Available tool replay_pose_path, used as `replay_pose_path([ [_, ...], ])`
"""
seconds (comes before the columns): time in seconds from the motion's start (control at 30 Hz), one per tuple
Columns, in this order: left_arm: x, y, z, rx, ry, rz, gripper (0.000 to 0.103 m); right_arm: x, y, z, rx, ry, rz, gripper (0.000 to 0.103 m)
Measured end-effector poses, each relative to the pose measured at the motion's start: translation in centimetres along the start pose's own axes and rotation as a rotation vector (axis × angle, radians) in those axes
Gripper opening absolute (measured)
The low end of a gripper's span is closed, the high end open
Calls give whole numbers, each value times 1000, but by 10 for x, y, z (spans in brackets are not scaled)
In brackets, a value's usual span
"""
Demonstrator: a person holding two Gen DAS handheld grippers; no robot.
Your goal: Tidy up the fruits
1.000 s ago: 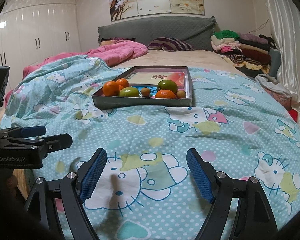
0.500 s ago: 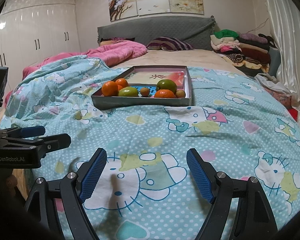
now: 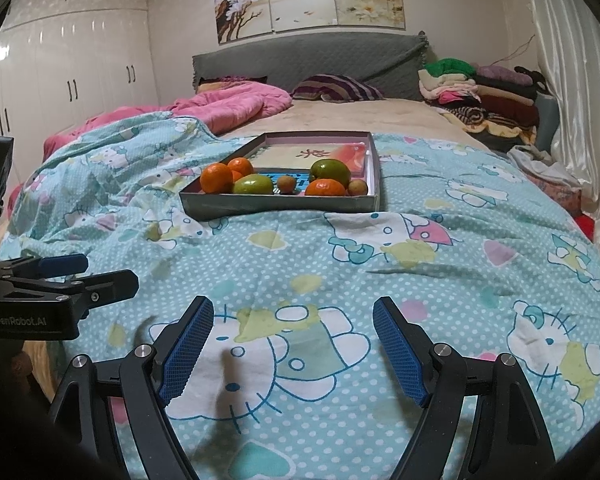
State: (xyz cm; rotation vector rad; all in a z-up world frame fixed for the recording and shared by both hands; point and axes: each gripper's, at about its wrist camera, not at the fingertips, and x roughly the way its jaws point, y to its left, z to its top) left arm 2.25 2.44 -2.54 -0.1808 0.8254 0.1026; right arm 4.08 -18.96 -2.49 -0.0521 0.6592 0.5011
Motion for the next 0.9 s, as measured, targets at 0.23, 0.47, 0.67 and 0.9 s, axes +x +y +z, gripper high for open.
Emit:
replay_pose_path([
  [0.23,0,0,0,0,0,0,102,2,0,0,0,6,2,83],
  [0.47,0,0,0,-1,1,-3,102,2,0,-1,0,5,1,83],
  [0.67,0,1,0,2,-1,-6,102,2,-1,0,3,2,-5,83],
  [0.9,6,12,7,-4,-6,19,102,4,-10,5,17,-7,-36,83],
])
